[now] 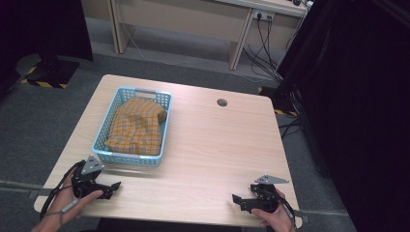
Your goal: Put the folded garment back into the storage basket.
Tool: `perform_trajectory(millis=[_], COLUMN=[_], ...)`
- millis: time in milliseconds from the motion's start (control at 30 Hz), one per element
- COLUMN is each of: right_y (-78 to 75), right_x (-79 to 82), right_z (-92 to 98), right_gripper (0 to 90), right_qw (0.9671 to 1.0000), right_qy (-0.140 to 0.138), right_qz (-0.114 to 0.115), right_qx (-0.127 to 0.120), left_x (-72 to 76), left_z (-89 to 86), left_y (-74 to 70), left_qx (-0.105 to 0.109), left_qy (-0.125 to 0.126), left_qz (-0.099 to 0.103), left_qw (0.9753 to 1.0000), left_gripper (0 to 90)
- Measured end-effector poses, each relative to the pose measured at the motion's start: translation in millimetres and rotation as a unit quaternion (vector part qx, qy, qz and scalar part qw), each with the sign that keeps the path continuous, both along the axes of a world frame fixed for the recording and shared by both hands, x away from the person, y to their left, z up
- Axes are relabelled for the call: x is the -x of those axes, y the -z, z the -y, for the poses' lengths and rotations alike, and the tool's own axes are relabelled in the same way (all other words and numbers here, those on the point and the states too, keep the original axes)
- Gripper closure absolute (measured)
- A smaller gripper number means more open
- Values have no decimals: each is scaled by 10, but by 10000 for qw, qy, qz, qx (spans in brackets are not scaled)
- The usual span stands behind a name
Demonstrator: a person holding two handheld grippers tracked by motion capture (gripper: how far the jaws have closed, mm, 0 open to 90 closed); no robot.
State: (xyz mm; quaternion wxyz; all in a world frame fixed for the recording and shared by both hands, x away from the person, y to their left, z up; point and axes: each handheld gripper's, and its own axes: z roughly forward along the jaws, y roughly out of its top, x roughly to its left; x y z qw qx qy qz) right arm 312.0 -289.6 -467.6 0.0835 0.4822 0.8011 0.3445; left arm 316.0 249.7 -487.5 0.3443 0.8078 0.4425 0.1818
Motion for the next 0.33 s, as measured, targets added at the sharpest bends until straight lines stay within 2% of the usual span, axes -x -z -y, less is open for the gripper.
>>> perform_trajectory(millis=[333], right_y=[-16], right_x=[-6], right_z=[17], right_gripper=[76], right_qw=[10000], right_qy=[40], right_qz=[2], right_qx=[-57], left_x=[-1], left_z=[-1], left_y=[-2], left_qx=[-7], left_qy=[2], left_qz=[-8], left_qw=[10000], left_gripper=[0])
